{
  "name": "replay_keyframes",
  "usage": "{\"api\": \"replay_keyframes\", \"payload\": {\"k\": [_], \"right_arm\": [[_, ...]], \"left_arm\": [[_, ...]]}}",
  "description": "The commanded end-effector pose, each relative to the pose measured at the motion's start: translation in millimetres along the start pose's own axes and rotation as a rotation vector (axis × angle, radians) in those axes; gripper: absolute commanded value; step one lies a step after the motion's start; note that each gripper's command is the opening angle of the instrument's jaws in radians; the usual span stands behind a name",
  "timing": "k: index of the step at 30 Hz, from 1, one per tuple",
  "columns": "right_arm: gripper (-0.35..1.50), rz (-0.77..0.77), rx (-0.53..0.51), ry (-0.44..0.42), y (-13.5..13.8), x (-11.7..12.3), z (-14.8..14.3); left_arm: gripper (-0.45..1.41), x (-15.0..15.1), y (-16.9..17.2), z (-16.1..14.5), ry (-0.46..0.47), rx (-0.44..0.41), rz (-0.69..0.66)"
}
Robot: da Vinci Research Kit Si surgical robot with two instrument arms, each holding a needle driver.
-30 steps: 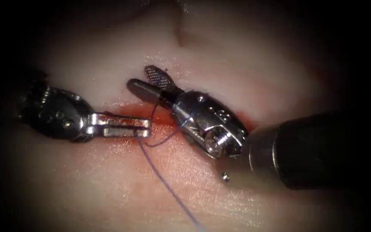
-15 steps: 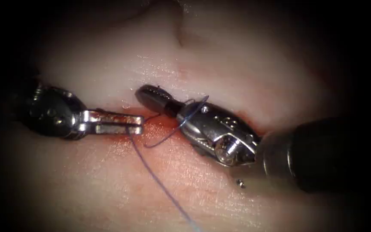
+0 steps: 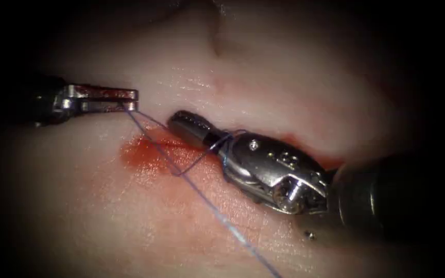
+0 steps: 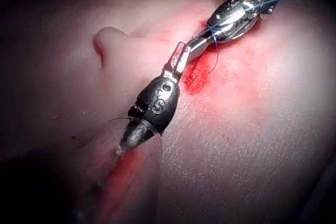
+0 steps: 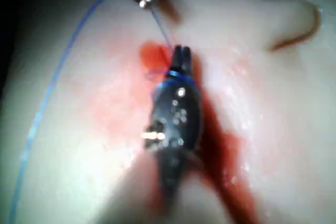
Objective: Wound Closure
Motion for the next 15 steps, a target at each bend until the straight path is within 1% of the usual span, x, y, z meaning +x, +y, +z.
{"api": "replay_keyframes", "payload": {"k": [1, 7, 15], "right_arm": [[-0.35, -0.004, 0.006, -0.002, -0.7, -1.0, 0.0], [-0.35, -0.010, 0.009, -0.001, -1.2, -1.7, -0.8], [-0.35, -0.024, 0.007, -0.013, -3.1, -2.1, -1.2]], "left_arm": [[-0.45, -1.0, -0.2, 0.5, -0.002, 0.002, -0.007], [-0.45, -1.3, -4.5, 0.2, -0.018, 0.030, -0.019], [-0.45, -0.1, -10.9, 0.1, -0.033, 0.063, -0.043]]}}
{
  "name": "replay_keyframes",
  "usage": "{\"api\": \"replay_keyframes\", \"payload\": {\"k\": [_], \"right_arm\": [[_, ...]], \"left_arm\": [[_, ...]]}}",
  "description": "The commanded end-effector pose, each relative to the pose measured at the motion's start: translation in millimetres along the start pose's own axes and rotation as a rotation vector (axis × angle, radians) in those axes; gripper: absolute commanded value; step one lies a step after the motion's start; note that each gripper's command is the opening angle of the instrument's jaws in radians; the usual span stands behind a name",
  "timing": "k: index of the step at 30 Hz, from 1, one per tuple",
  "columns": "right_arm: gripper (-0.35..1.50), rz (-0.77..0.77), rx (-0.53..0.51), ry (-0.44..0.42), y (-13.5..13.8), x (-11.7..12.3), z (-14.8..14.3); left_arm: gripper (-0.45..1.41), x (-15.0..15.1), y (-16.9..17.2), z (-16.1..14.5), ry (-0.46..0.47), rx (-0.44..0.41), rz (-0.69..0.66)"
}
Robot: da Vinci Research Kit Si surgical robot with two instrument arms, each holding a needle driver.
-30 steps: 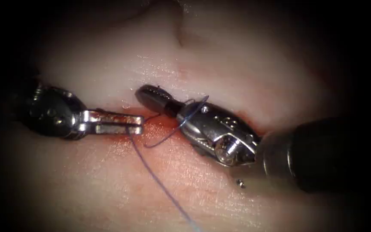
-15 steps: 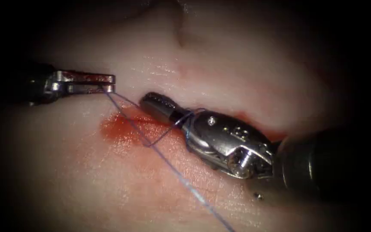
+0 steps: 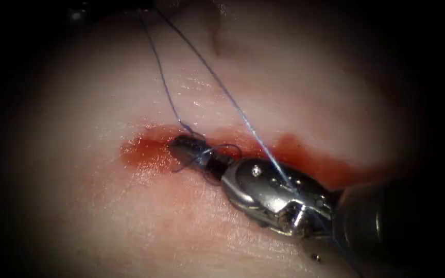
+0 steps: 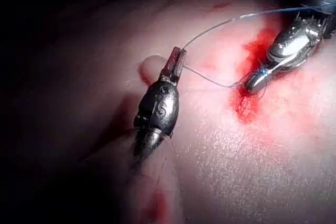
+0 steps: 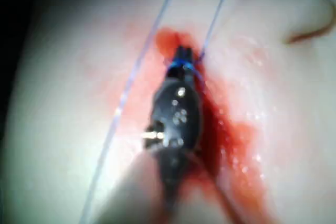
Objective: Wound Closure
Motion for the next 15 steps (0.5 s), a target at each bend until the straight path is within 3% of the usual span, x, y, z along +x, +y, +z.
{"api": "replay_keyframes", "payload": {"k": [1, 15], "right_arm": [[-0.35, -0.010, 0.004, -0.007, -1.2, -0.7, 0.2], [-0.35, -0.045, 0.015, -0.029, -5.2, -1.2, 0.1]], "left_arm": [[-0.45, -0.4, -0.6, 0.5, -0.007, 0.004, -0.006], [-0.45, 2.6, -6.2, 1.4, -0.045, 0.051, -0.003]]}}
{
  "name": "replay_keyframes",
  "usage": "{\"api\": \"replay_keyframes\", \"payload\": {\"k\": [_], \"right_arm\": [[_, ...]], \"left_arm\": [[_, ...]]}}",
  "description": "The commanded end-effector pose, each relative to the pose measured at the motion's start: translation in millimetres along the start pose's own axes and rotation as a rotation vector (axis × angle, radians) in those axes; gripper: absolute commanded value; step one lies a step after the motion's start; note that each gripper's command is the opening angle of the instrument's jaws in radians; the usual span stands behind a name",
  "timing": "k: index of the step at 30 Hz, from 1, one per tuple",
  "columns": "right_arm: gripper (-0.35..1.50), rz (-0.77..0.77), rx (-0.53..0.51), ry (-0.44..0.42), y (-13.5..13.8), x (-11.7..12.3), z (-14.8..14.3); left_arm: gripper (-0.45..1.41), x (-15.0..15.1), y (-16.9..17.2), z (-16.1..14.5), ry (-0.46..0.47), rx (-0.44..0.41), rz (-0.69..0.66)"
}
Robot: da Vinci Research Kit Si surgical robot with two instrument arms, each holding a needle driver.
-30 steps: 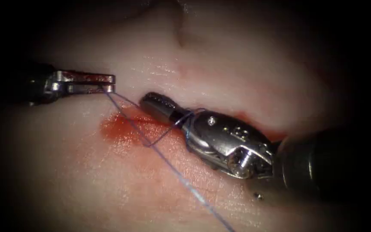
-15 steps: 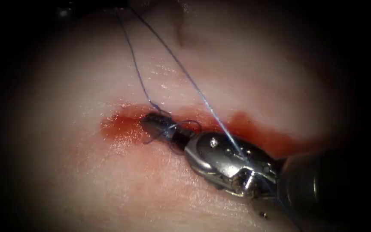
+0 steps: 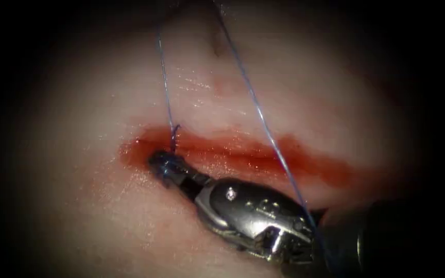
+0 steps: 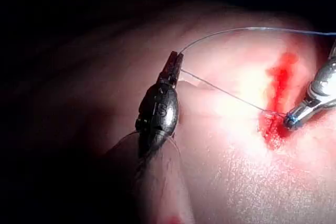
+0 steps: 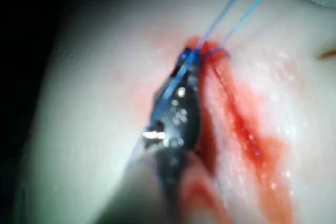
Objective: Wound Closure
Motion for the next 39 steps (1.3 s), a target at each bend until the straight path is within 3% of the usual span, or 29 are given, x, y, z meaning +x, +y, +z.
{"api": "replay_keyframes", "payload": {"k": [1, 9, 15, 27, 39], "right_arm": [[-0.35, -0.001, 0.006, -0.010, -0.9, -1.0, -0.1], [-0.35, -0.021, 0.011, -0.042, -0.7, -3.0, -1.1], [-0.35, -0.023, 0.013, -0.042, -0.8, -3.3, -1.2], [-0.35, -0.019, 0.039, -0.051, -2.9, -3.8, -1.8], [-0.35, 0.018, 0.113, -0.089, -5.3, -5.0, -2.1]], "left_arm": [[-0.45, -0.5, -0.3, 0.8, 0.000, 0.005, 0.000], [-0.45, -0.9, -2.1, 4.2, -0.022, 0.006, 0.004], [-0.45, -1.5, -3.2, 6.1, -0.025, 0.014, 0.010], [-0.45, -1.5, -7.9, 7.9, -0.040, 0.059, 0.031], [-0.45, -1.7, -10.4, 9.8, -0.069, 0.080, 0.062]]}}
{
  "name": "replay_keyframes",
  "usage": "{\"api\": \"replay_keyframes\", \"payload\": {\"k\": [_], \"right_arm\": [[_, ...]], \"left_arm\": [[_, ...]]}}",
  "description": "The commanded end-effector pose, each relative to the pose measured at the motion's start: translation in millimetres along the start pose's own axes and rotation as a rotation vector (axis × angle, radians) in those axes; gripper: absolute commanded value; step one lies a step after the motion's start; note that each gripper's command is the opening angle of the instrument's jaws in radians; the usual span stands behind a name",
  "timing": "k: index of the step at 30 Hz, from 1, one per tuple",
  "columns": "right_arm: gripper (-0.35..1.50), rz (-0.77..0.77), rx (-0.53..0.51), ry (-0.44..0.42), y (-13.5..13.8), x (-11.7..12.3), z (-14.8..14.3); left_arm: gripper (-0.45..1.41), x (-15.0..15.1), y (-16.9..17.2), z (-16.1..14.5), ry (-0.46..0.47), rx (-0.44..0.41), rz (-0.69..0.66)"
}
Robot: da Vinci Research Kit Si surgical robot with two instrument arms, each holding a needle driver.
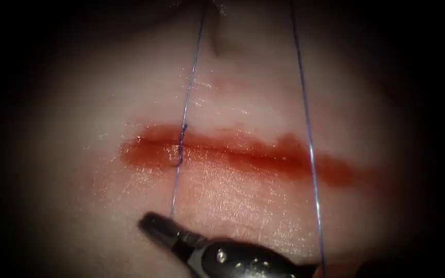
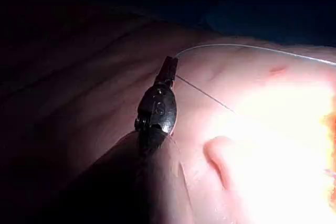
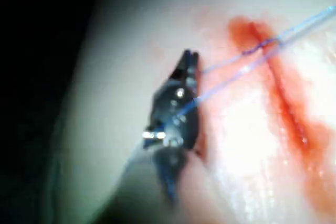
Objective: Wound Closure
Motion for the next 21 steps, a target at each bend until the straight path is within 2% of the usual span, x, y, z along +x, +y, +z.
{"api": "replay_keyframes", "payload": {"k": [1, 11, 21], "right_arm": [[-0.35, 0.008, 0.016, -0.008, -1.3, -0.8, 0.4], [-0.35, 0.022, 0.047, -0.032, -2.6, -1.4, 0.5], [-0.35, 0.030, 0.073, -0.056, -3.3, -2.5, 0.6]], "left_arm": [[-0.45, -0.6, -0.2, 0.9, -0.002, -0.001, 0.008], [-0.45, -1.4, 0.1, 2.7, -0.051, 0.001, 0.024], [-0.45, -1.6, 0.3, 3.1, -0.050, 0.000, 0.027]]}}
